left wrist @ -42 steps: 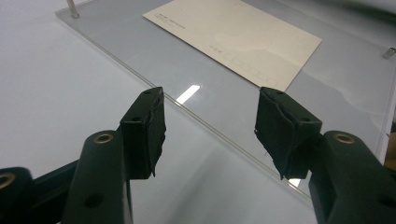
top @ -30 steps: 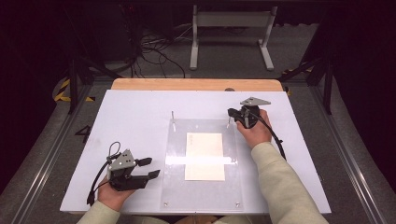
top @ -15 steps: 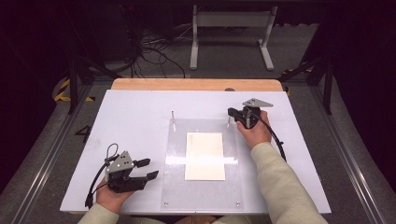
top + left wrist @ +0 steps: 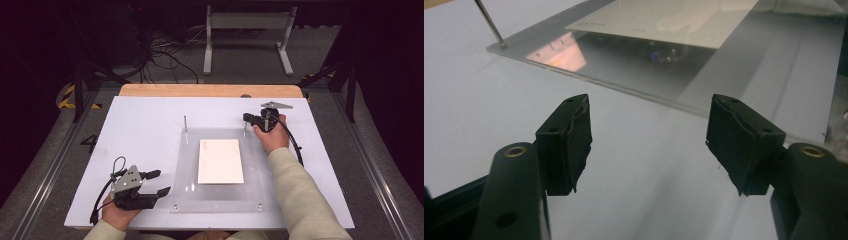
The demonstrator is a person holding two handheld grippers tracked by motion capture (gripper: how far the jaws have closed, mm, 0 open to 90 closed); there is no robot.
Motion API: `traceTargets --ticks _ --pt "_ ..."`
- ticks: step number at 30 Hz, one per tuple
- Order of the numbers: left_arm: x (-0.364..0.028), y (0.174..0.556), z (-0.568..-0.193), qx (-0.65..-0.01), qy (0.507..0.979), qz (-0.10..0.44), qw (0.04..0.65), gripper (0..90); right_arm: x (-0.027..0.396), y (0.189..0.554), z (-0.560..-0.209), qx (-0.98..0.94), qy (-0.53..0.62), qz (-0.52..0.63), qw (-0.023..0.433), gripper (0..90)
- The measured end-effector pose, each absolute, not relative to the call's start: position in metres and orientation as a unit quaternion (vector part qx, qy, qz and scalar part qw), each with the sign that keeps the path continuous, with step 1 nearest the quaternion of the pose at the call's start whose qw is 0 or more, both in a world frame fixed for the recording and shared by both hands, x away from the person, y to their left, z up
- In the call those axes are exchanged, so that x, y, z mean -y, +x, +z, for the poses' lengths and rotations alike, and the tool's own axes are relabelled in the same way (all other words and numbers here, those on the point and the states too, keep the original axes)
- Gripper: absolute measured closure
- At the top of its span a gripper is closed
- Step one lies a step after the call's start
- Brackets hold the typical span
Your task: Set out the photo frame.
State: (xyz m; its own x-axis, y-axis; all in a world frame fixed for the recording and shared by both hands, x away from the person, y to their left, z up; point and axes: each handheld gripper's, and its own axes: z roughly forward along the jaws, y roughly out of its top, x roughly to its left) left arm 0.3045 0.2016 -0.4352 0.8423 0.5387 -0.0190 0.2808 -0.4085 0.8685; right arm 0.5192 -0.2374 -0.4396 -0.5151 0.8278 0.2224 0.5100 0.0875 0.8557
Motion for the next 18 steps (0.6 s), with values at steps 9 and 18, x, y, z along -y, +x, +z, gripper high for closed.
traceTargets --ticks 9,18 --pt "-0.195 0.303 -0.439 -0.212 0.835 0.175 0.476 20.6 0.238 0.527 -0.441 -0.714 0.48 0.49 0.143 85.2" --pt "-0.167 0.307 -0.43 -0.139 0.826 0.215 0.502 12.6 0.238 0.528 -0.443 -0.711 0.485 0.491 0.135 85.2"
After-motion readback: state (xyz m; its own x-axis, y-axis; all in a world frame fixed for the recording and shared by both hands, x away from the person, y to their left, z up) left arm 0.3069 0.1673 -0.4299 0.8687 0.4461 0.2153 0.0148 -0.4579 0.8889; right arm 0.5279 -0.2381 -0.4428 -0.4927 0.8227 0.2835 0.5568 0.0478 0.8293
